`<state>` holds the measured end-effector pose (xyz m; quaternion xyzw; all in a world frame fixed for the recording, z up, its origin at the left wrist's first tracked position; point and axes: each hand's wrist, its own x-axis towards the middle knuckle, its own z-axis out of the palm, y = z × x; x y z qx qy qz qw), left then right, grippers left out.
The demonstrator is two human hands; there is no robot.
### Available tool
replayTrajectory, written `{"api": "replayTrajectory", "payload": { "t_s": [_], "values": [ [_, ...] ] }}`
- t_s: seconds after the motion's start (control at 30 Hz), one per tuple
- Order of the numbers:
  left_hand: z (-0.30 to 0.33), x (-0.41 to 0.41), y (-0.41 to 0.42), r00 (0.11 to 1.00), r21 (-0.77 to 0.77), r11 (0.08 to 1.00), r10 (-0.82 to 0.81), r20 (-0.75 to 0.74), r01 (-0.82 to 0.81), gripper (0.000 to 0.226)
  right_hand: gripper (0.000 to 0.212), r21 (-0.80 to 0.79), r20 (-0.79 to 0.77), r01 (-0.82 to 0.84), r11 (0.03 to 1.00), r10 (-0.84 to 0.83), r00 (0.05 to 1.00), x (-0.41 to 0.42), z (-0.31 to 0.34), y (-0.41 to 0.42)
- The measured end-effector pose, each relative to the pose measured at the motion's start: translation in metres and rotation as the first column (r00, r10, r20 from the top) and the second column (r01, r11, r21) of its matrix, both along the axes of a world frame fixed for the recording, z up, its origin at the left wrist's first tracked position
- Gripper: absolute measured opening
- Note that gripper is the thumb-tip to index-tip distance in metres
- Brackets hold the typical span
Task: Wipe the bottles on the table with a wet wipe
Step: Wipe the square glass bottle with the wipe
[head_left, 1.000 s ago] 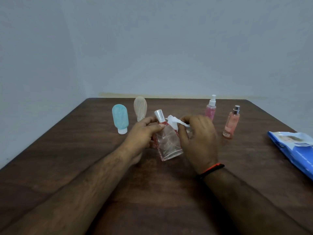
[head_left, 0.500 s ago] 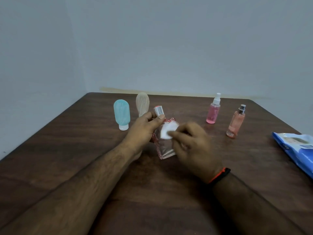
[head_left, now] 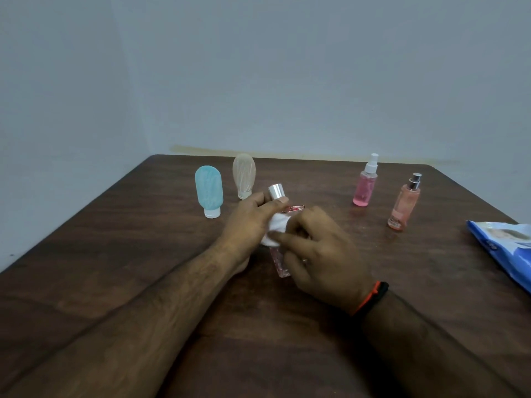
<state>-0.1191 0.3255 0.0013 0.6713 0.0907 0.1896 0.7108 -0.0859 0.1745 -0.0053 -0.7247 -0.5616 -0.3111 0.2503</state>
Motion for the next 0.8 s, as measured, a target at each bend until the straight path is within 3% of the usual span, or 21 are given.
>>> {"api": "replayTrajectory", "payload": {
  "t_s": [0.1,0.27,0.33,0.5,0.57,0.8],
  "values": [
    [-0.001,-0.001,0.0,0.999,0.009,1.0,-0.008,-0.041,0.008,0.02,0.026,0.113,-0.127,0.114,0.987,-0.1,0.987,0.004,0.0,-0.004],
    [-0.001,-0.003,0.004,1.0,-0.038,0.999,-0.011,-0.025,0.01,0.014,0.03,-0.1,-0.052,-0.029,0.995,0.024,0.998,-0.002,-0.001,-0.001],
    [-0.001,-0.002,0.006,1.0,-0.052,0.998,-0.019,-0.011,0.018,0.02,0.026,-0.106,-0.041,-0.101,0.989,0.098,0.994,-0.001,-0.001,-0.003],
    [-0.001,-0.003,0.008,0.999,0.011,0.999,-0.036,-0.027,0.036,0.017,0.024,0.18,-0.197,0.06,0.982,-0.023,0.98,0.015,-0.001,-0.011],
    [-0.002,-0.003,0.008,0.999,0.013,0.999,-0.041,-0.024,0.042,0.014,0.028,0.216,-0.243,0.063,0.974,-0.008,0.97,0.015,-0.001,-0.011],
    [0.002,-0.005,0.022,0.997,-0.015,0.998,0.055,0.045,-0.054,0.018,0.027,0.047,-0.147,-0.135,0.99,0.141,0.979,0.008,-0.001,-0.011]
  ]
}}
